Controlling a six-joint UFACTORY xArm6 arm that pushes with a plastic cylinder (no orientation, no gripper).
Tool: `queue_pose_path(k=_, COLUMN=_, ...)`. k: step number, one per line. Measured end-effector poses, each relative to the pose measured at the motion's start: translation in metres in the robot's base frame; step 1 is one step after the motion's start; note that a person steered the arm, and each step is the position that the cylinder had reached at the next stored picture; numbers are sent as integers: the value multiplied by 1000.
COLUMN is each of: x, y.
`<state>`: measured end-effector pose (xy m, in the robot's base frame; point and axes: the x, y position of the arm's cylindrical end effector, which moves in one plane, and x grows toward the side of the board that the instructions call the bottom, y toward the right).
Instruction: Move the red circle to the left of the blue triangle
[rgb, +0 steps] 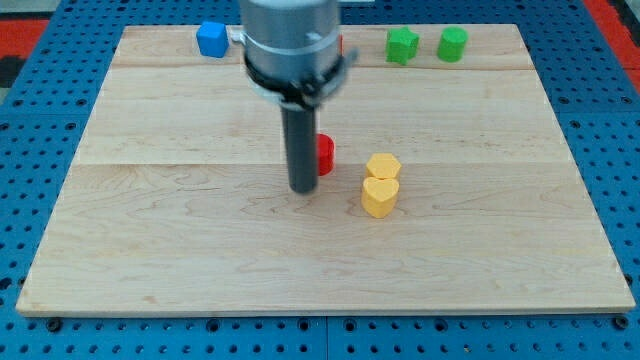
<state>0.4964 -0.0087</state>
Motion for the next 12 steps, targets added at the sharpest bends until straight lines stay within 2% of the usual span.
queue_pose_path(k=1, x=-4, y=34)
queue_pose_path(k=2, x=-40, y=6)
queue_pose_path(k=3, x=-68, y=-48)
queue_pose_path(k=5, x=-35, y=-2)
queue_pose_path(k=9, x=-149, y=-87)
queue_pose_path(k=10, x=-104, y=-58)
queue_pose_path(k=11, x=-132, y=-18)
queue_pose_path(k=12, x=-156, y=-52)
